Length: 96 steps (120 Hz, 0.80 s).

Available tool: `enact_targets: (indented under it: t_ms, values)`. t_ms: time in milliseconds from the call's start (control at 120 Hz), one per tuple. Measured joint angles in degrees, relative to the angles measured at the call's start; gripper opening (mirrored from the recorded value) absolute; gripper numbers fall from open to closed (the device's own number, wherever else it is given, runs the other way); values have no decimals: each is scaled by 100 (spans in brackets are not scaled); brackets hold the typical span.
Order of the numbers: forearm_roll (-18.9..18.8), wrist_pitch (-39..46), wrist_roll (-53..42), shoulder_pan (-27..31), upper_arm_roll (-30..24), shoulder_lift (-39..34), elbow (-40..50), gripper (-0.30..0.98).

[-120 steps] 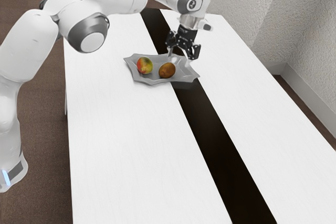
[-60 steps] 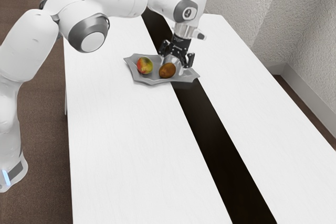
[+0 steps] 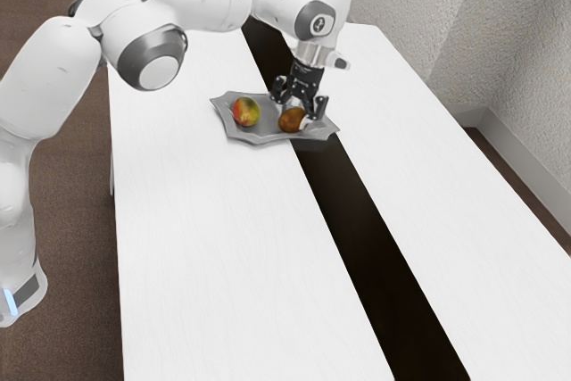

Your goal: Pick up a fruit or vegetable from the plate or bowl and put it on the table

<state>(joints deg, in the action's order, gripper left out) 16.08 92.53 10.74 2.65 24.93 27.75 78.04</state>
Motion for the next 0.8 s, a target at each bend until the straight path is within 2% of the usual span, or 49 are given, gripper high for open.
enact_targets:
  t_ms: [167, 483, 700, 800]
  values:
    - [-45, -31, -5, -123, -21, -258, -23, 17]
    - [-49, -10, -6, -1310, -179, -381, -197, 17]
    - [-54, 30, 1, -1421, -361, -302, -246, 17]
    - [-6, 67, -20, -1390, -446, -288, -238, 41]
